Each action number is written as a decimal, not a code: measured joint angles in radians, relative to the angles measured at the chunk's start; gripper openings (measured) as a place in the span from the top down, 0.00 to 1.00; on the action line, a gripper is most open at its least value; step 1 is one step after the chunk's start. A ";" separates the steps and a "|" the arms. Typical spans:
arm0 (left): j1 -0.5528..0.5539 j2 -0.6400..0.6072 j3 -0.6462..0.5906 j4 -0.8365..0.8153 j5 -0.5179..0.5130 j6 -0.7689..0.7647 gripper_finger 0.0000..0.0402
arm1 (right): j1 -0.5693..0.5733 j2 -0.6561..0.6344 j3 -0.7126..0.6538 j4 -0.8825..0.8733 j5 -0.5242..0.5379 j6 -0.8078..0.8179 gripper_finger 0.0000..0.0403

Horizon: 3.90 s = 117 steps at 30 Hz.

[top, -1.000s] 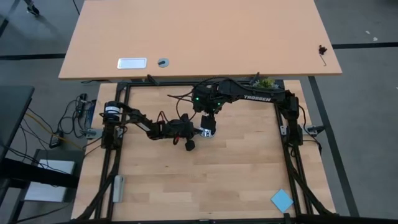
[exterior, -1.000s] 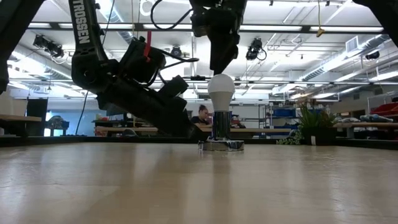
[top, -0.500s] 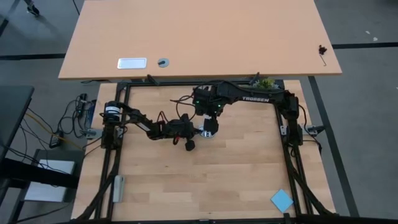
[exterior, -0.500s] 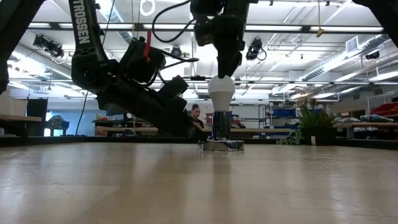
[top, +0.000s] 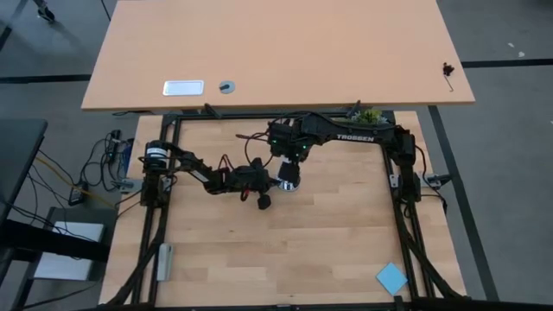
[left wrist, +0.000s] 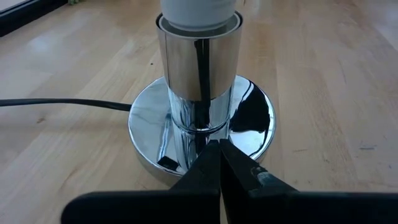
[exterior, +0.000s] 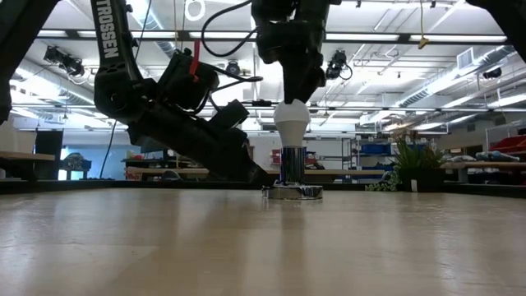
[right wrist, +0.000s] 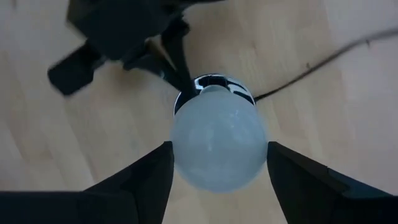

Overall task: Screw lightbulb
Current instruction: Insert the lightbulb into the lamp socket

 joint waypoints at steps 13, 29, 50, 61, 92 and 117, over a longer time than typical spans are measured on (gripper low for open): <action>0.000 0.000 0.000 0.000 -0.005 -0.004 1.00 | 0.033 -0.005 0.000 -0.001 0.064 0.338 0.33; 0.000 0.000 0.000 0.000 -0.008 -0.004 1.00 | 0.008 -0.001 0.077 -0.004 -0.028 -0.300 0.25; 0.000 0.000 0.000 0.000 -0.008 -0.003 1.00 | 0.019 0.016 0.001 0.053 0.052 -0.039 0.40; 0.000 0.000 0.000 0.000 -0.008 -0.003 1.00 | 0.032 0.016 0.001 0.047 0.088 0.340 0.35; 0.000 0.000 0.000 -0.001 -0.008 -0.003 1.00 | 0.012 0.013 -0.020 0.056 -0.010 -0.343 0.32; 0.000 0.000 0.000 -0.002 -0.008 -0.003 1.00 | 0.018 0.016 0.107 0.011 0.061 -0.144 0.25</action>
